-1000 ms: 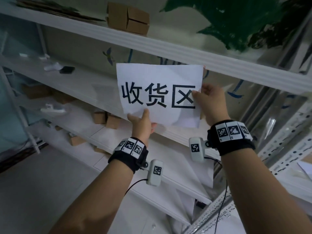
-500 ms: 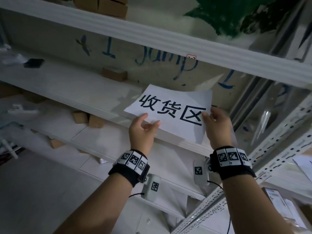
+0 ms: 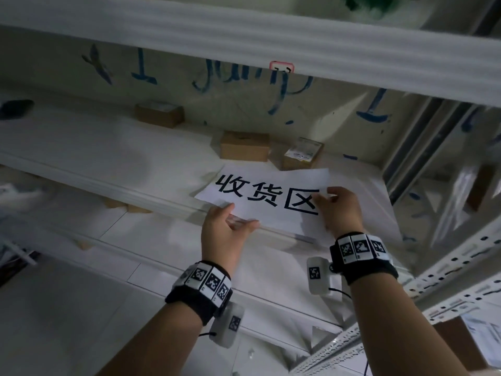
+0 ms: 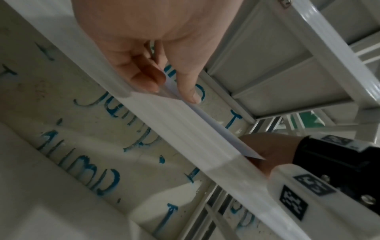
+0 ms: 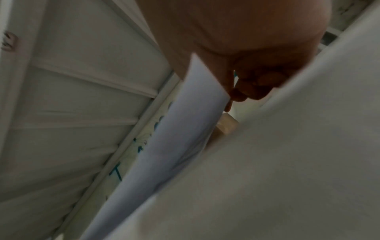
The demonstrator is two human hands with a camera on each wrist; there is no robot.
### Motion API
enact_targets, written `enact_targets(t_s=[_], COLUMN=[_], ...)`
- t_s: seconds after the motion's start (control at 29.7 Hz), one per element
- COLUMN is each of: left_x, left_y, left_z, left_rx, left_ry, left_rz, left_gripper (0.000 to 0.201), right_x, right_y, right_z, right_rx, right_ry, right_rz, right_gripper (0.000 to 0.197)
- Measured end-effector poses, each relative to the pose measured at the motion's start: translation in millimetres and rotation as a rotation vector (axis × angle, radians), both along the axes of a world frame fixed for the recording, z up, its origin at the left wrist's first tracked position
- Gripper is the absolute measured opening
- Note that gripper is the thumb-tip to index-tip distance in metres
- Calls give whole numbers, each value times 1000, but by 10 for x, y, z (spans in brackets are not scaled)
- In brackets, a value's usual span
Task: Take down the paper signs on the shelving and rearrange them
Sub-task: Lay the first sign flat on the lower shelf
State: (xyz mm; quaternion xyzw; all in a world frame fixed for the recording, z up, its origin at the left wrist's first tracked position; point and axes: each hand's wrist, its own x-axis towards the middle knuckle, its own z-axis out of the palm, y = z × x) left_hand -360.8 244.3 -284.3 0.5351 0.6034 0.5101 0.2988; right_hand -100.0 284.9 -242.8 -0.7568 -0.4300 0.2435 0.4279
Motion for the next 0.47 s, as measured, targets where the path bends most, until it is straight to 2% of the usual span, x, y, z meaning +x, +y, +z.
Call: enact_targets(t_s=[0.17,0.3,0.47], left_x=[-48,-136,-171], left_y=[-37,-61,-100], left_z=[-57,5,97], left_rx=[27,0,-78], left_ry=[72,186,193], left_rz=[1,-6,-22], left_gripper=[69,67,69], right_x=[-8,44,23], right_y=[91,124,133], right_z=[-136,-175,-145], right_rx=[-43,-62,-122], right_ry=[-128,-152,-187], right_rz=[-27,-78,-69], right_gripper=[44,58,42])
